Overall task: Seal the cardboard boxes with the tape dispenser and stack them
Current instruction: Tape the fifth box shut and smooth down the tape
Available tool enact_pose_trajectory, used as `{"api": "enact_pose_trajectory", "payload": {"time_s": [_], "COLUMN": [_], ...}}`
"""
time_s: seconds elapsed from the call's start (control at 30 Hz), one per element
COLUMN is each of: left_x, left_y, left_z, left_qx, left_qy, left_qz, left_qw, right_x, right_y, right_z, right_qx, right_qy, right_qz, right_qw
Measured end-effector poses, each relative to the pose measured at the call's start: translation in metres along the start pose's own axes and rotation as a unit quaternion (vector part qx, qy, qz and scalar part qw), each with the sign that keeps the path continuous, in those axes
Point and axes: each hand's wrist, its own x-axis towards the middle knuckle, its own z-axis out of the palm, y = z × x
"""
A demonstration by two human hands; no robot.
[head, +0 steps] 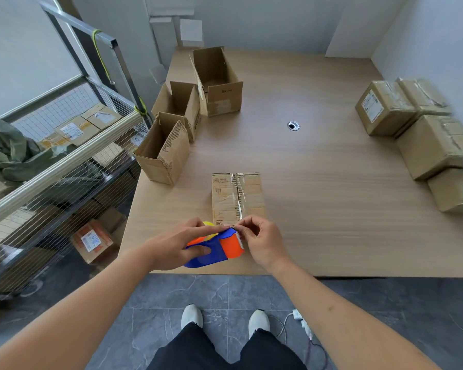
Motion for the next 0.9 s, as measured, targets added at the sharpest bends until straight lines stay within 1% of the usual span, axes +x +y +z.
{"api": "enact_pose_trajectory", "payload": {"time_s": [0.17, 0.3, 0.47, 0.57, 0.73, 0.83, 0.9], "left_x": [-0.002, -0.014, -0.017, -0.002, 0.022, 0.03, 0.035], "left_y": [0.001, -0.017, -0.036, -0.039, -0.053, -0.059, -0.062], "left_z": [0.003, -0.009, -0.026, -0.029, -0.025, -0.024, -0.024], "left_qx": [0.025, 0.034, 0.037, 0.044, 0.067, 0.059, 0.055], "left_qy": [-0.007, -0.027, -0.059, -0.065, -0.087, -0.093, -0.098], "left_qz": [-0.009, -0.054, -0.112, -0.127, -0.15, -0.156, -0.153], "left_qw": [1.0, 0.998, 0.991, 0.989, 0.983, 0.982, 0.982], "right_x": [-0.013, -0.008, 0.002, 0.013, 0.036, 0.042, 0.041], "right_y": [0.009, 0.018, 0.034, 0.045, 0.068, 0.079, 0.083], "right_z": [-0.015, -0.049, -0.068, -0.064, -0.053, -0.047, -0.043], "right_qx": [-0.034, -0.048, -0.055, -0.062, -0.051, -0.011, 0.018], "right_qy": [0.021, 0.077, 0.098, 0.102, 0.082, 0.085, 0.083], "right_qz": [-0.001, 0.015, 0.053, 0.082, 0.153, 0.174, 0.173], "right_qw": [0.999, 0.996, 0.992, 0.989, 0.984, 0.981, 0.981]}}
